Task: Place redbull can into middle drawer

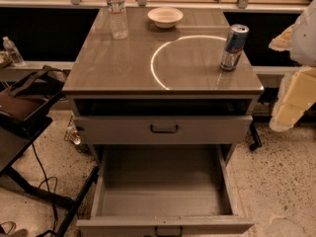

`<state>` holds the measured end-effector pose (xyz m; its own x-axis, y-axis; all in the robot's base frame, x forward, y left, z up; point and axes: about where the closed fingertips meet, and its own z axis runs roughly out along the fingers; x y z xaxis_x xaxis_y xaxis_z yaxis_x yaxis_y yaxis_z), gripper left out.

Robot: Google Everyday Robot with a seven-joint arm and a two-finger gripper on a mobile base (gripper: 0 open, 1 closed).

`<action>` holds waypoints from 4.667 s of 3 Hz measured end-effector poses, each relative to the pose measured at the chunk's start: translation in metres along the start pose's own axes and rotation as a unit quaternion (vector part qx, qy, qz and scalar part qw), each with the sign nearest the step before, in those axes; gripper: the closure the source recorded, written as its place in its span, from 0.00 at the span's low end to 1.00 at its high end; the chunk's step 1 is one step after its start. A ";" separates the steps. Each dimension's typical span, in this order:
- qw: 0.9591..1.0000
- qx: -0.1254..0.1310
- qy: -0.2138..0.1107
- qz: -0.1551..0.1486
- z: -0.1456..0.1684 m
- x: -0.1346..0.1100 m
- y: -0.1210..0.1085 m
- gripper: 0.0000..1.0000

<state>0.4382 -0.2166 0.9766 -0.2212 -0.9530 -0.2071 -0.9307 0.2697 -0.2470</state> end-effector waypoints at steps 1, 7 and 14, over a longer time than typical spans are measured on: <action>1.000 0.000 0.000 0.000 0.000 0.000 0.000 0.00; 0.832 0.237 -0.479 0.150 0.064 0.031 -0.163 0.00; 0.787 0.158 -0.559 0.205 0.139 -0.058 -0.282 0.57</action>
Offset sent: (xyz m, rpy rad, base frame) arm 0.0715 -0.0419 -0.0069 0.3336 -0.4453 -0.2857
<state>0.7538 -0.2179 0.9270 0.0763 -0.1070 -0.9913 -0.6898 0.7123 -0.1300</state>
